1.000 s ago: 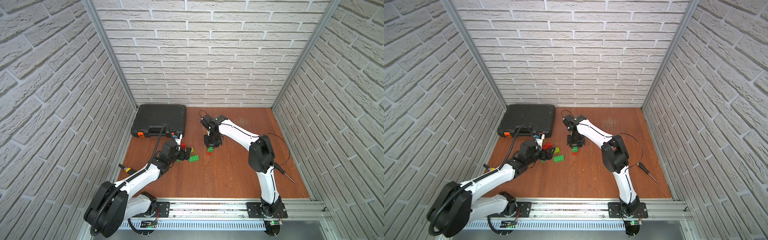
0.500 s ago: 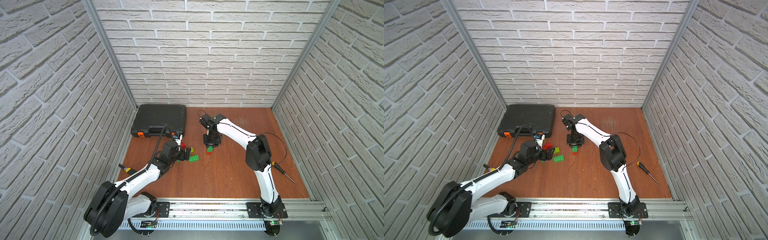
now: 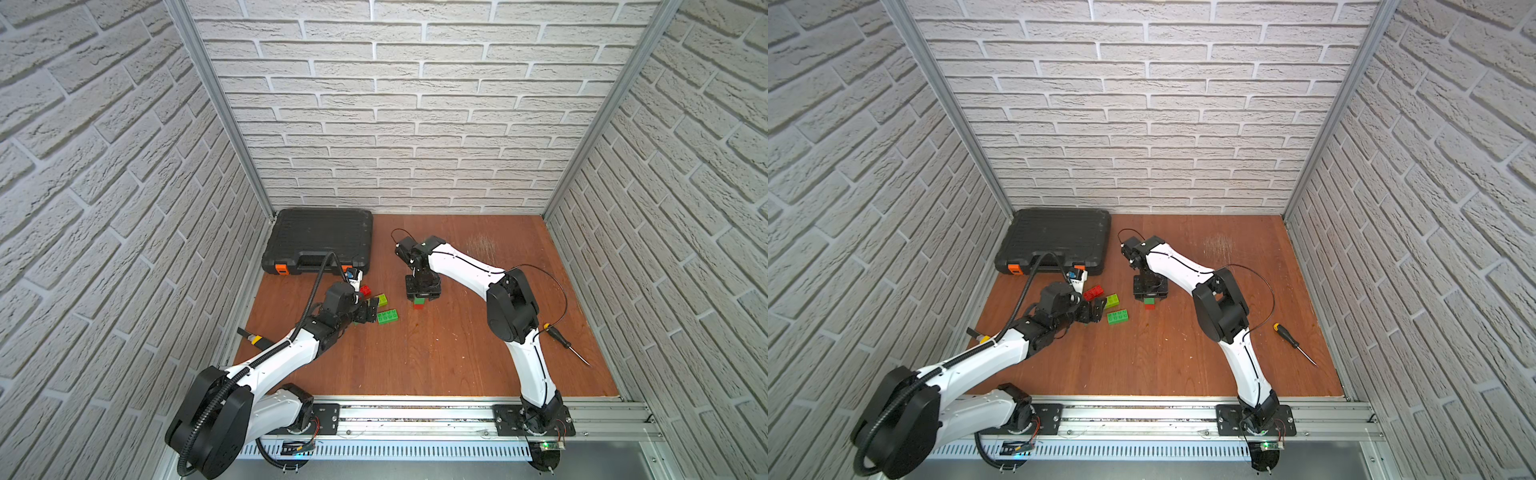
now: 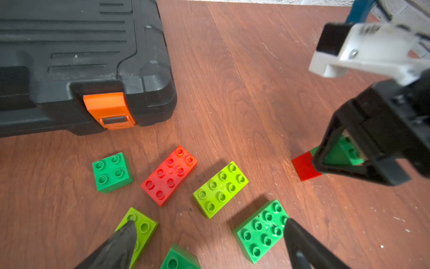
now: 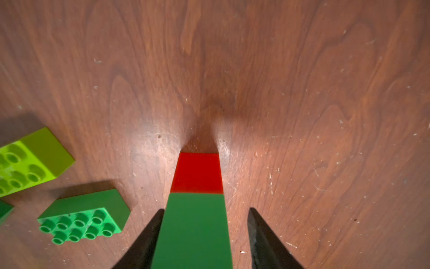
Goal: Assemble a spoon with lego
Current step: Assemble the lego brick with the lego brick, then pick up the lego brick from the center of the board.
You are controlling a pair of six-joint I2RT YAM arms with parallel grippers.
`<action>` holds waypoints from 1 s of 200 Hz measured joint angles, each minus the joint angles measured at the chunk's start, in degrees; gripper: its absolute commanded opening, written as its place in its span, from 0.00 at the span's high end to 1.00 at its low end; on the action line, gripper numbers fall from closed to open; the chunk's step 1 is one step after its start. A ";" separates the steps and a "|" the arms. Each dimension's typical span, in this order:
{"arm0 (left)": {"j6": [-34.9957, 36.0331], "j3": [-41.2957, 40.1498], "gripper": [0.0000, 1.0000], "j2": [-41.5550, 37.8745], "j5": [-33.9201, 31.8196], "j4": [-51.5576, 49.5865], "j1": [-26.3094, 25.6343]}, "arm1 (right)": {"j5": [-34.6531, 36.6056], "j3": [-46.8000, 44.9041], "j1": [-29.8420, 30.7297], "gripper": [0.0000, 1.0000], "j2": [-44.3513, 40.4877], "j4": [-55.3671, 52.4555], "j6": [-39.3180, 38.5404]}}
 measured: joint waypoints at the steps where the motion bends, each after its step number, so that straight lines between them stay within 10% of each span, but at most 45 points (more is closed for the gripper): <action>1: 0.00 0.00 0.02 -0.02 0.00 0.00 0.00 | 0.00 0.00 0.00 0.39 -0.02 0.00 -0.02; 118: -8.90 -4.94 0.02 -13.57 4.28 -3.39 9.01 | 4.24 -0.17 9.75 0.34 -13.20 -0.81 -0.85; 200: -17.44 -12.94 0.02 -34.16 2.56 -15.58 11.56 | -0.31 1.73 14.60 0.08 1.53 5.44 -1.20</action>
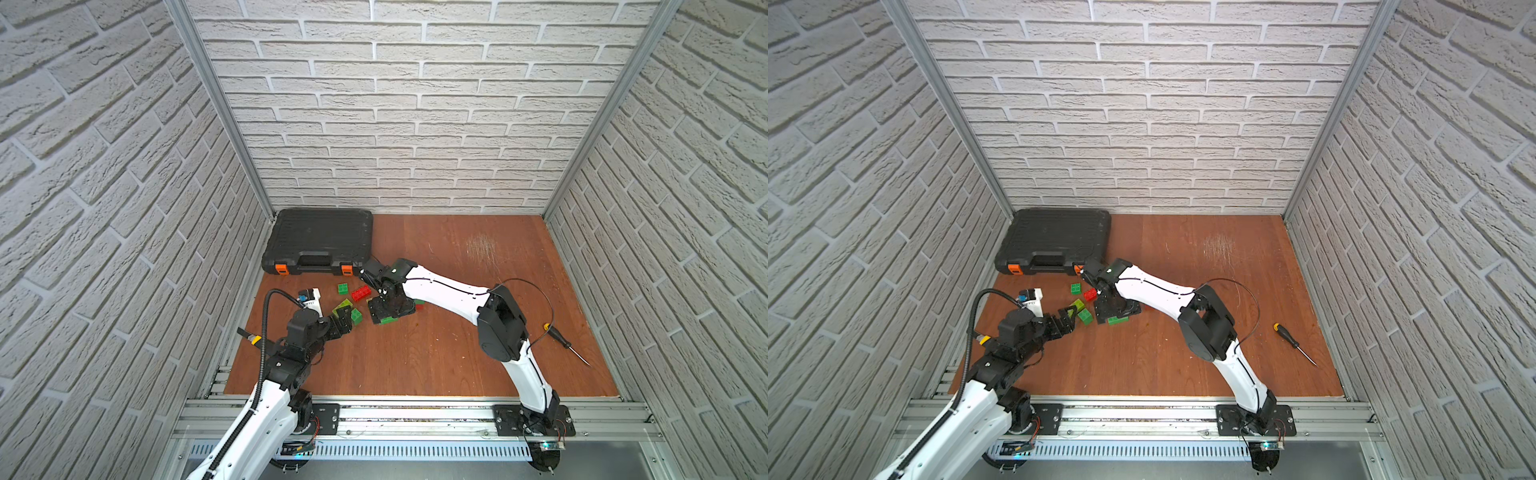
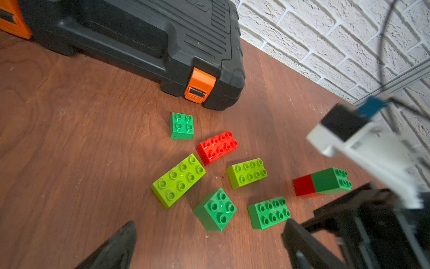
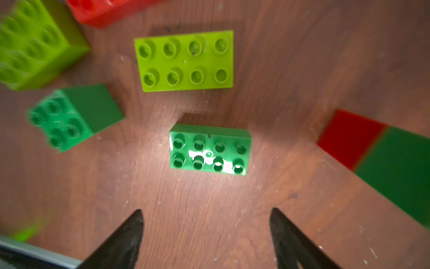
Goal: Assemble a spoon with lego
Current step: Pick up the lego brick from the center of the board.
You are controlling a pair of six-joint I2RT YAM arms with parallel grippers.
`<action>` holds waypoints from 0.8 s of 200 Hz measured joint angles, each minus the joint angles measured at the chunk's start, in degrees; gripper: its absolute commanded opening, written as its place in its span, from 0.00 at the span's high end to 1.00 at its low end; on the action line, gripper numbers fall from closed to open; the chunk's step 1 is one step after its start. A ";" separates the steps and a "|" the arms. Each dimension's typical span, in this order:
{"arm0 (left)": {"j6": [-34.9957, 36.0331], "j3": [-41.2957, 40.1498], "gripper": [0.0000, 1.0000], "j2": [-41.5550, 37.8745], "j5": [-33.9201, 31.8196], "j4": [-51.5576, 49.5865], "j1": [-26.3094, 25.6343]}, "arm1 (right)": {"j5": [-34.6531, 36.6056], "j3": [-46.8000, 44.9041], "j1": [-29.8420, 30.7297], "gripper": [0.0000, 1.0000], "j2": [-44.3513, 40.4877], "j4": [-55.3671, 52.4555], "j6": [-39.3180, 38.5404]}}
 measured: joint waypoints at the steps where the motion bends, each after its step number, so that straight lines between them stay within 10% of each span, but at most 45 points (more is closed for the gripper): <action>1: -0.07 -0.02 0.02 -0.11 0.00 -0.11 0.00 | -0.02 0.02 0.00 0.08 0.13 0.02 -0.02; 160: -0.13 -0.13 0.03 3.89 0.00 -2.89 0.22 | 0.09 5.77 -1.11 0.31 7.82 0.07 -1.20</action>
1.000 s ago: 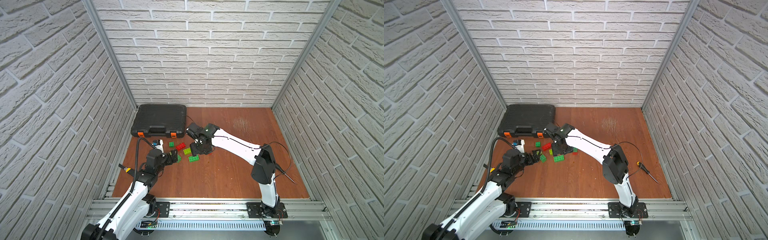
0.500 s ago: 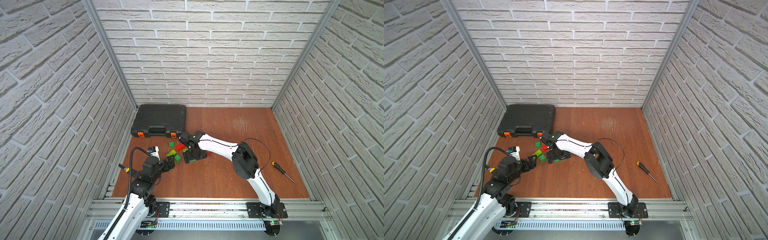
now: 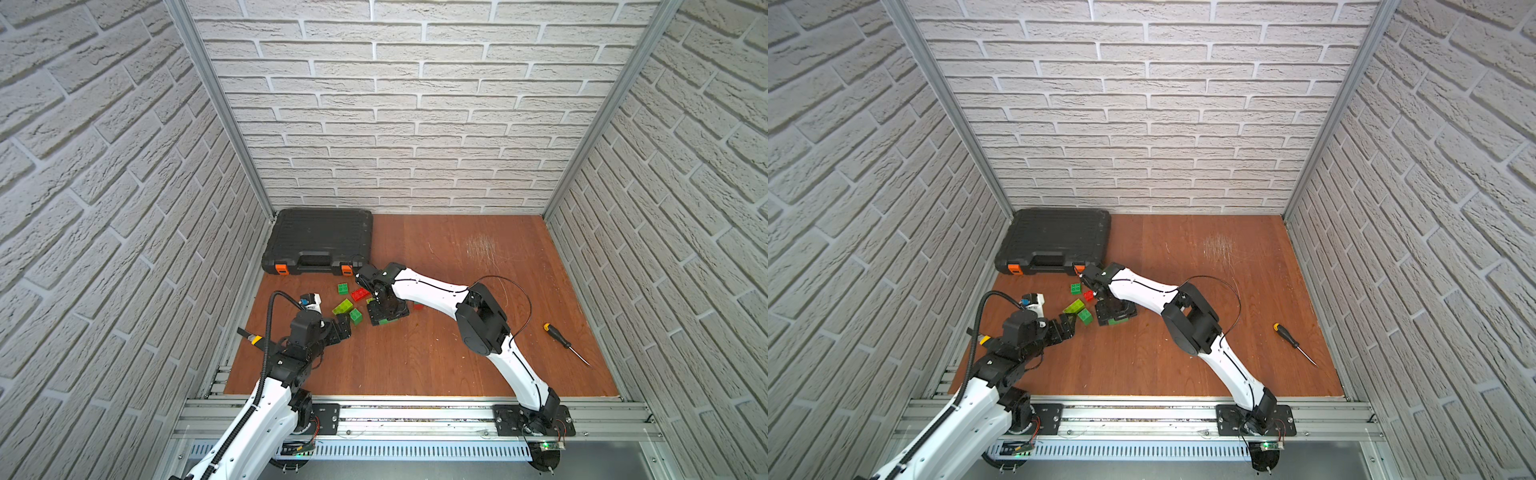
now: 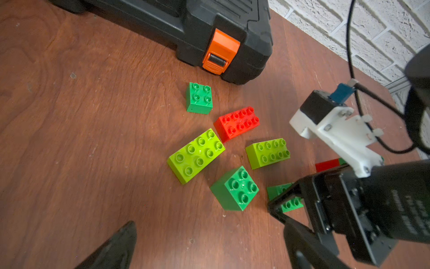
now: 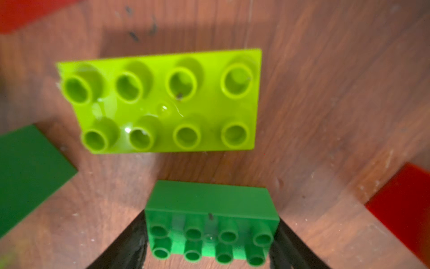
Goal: Assemble a spoon with lego
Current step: Pick up the lego brick from the center of the board, then assemble the lego brick with the lego brick.
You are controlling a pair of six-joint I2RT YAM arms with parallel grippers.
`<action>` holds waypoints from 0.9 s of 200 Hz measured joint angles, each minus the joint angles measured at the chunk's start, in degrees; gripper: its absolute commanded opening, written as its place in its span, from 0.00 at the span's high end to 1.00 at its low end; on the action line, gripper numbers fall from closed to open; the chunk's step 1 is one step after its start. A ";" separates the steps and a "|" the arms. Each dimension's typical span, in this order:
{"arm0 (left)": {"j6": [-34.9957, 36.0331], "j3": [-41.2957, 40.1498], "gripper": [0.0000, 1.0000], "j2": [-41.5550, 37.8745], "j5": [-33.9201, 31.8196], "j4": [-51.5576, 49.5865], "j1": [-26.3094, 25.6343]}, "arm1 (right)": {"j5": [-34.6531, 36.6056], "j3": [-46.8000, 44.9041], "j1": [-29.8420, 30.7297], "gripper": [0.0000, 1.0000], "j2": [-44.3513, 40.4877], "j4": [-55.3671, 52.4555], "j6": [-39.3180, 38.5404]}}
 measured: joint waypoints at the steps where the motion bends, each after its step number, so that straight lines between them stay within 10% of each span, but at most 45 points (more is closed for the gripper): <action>1: 0.00 0.00 0.03 0.04 0.02 0.04 0.00 | 0.02 0.02 0.00 0.31 0.00 0.00 0.00; 80: 2.16 0.00 0.02 2.54 2.23 4.76 -0.44 | 1.29 0.52 -0.37 0.46 -1.75 -2.08 -0.15; 180: 7.82 5.33 0.02 23.82 2.25 21.77 -10.86 | 0.76 -12.79 -11.89 0.46 -29.49 -1.44 2.32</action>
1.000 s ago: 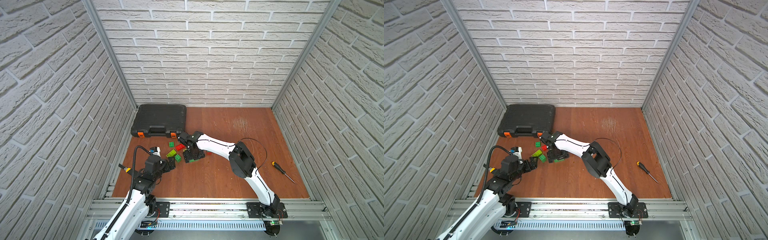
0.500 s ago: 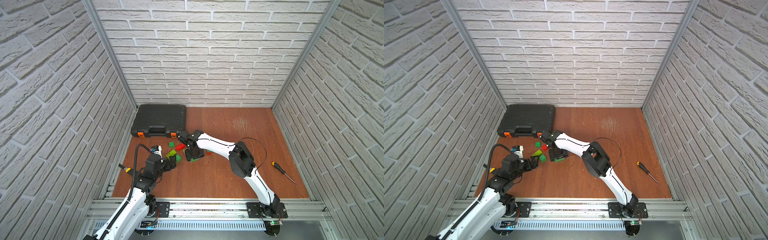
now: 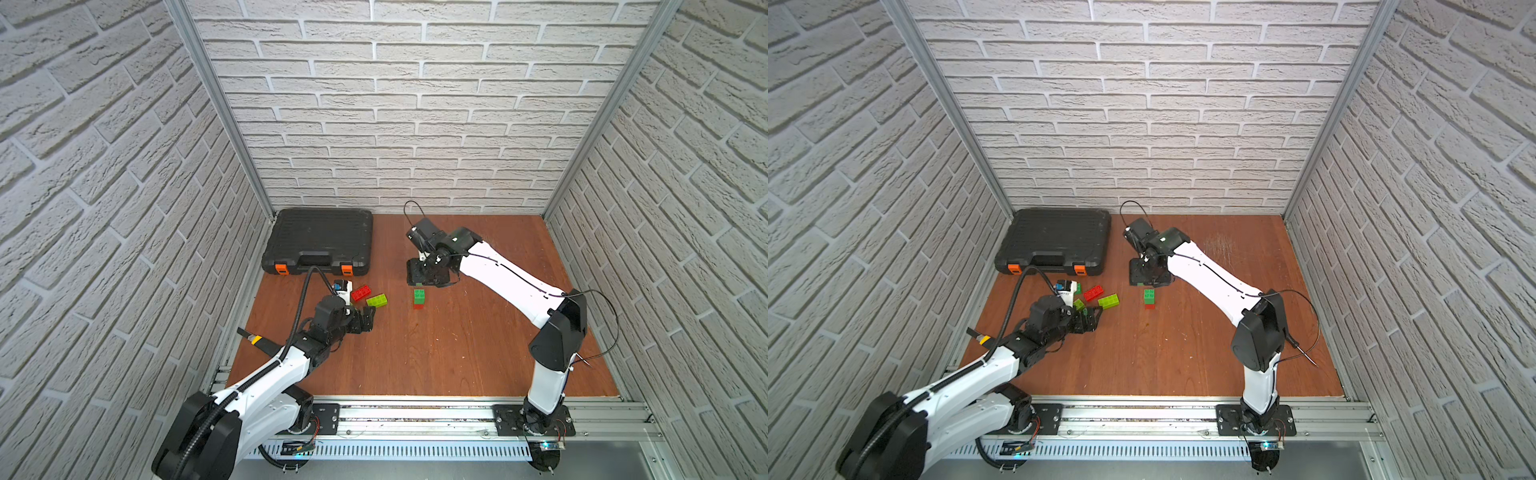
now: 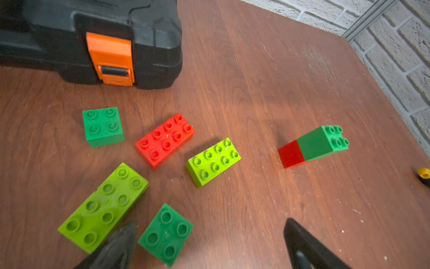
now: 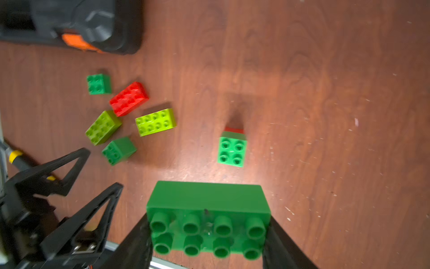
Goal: Assemble a spoon with lego
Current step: Assemble the lego brick with the lego brick.
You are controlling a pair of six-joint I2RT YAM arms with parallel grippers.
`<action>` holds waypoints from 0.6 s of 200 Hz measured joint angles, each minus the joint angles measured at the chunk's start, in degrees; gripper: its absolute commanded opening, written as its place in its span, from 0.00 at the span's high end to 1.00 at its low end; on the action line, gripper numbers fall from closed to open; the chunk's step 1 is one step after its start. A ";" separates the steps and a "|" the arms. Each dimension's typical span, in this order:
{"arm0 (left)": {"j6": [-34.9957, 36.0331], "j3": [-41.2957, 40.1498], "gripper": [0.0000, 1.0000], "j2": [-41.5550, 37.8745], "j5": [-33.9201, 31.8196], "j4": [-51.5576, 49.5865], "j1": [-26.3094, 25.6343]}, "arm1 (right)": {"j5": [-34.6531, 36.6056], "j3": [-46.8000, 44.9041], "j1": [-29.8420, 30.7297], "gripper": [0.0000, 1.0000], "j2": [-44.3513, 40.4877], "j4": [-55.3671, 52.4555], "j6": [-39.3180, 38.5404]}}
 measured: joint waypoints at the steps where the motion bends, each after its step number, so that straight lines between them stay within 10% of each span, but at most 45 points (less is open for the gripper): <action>1: 0.00 0.02 0.02 0.09 0.00 0.09 -0.02 | 0.00 -0.17 -0.15 0.46 0.09 0.04 0.07; 120: 1.62 1.66 0.02 6.38 1.75 3.96 -0.79 | -4.11 -2.03 -2.12 0.48 8.37 2.45 0.28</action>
